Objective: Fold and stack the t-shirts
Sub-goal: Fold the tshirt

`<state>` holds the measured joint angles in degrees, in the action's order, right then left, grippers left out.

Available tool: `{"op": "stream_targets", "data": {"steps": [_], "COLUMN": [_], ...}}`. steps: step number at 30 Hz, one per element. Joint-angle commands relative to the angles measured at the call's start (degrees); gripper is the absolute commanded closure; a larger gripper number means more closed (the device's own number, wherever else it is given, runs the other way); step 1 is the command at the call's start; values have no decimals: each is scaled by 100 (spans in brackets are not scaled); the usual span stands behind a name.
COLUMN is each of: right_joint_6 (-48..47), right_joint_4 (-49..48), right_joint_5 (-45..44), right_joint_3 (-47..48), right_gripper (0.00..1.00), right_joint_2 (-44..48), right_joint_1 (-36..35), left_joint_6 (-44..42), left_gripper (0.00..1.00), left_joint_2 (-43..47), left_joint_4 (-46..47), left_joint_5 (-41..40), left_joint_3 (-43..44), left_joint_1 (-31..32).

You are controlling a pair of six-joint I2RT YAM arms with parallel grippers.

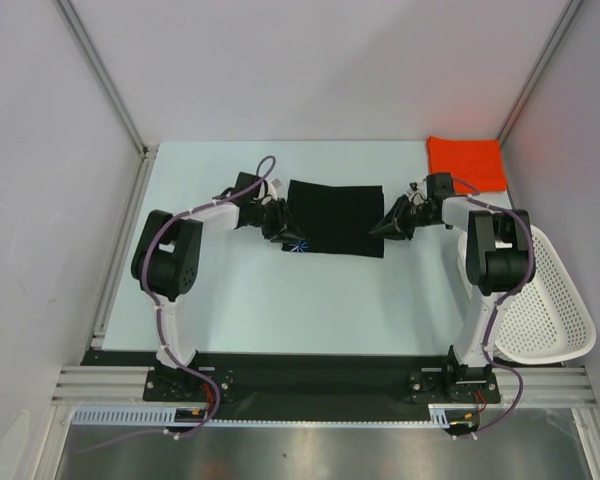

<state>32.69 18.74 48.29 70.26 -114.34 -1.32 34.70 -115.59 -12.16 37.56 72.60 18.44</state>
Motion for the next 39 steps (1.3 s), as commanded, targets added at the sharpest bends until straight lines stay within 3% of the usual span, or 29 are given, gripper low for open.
{"op": "stream_targets", "data": {"steps": [1, 8, 11, 15, 21, 28, 34, 39], "right_joint_6": [-18, 1054, 1038, 584, -51, -771, -615, -212], "right_joint_4": [262, -941, -1004, -785, -380, 585, 710, 535], "right_joint_5": [-48, 163, 215, 260, 40, -565, -356, -215], "right_joint_3": [523, 831, 884, 560, -363, -627, -304, 225], "right_gripper": [75, 75, 76, 76, 76, 76, 76, 76], "right_joint_2": [273, -429, -781, -879, -458, 314, 773, 660], "right_joint_1": [-306, -1036, -1247, -1213, -405, 501, 353, -262], "left_joint_6": [-254, 1591, 1610, 1479, 504, -68, 317, 1301], "left_gripper": [66, 67, 68, 69, 70, 69, 65, 65], "left_joint_2": [564, -235, -464, -421, -359, 246, 731, 424], "left_joint_4": [-305, 1671, 1656, 1708, 1043, 637, 917, 1874], "left_joint_5": [-83, 735, 543, 322, 217, 374, 699, 876], "left_joint_3": [500, 597, 537, -278, -800, -949, -704, -291], "left_joint_1": [63, 353, 406, 196, -340, -534, -359, -156]}}
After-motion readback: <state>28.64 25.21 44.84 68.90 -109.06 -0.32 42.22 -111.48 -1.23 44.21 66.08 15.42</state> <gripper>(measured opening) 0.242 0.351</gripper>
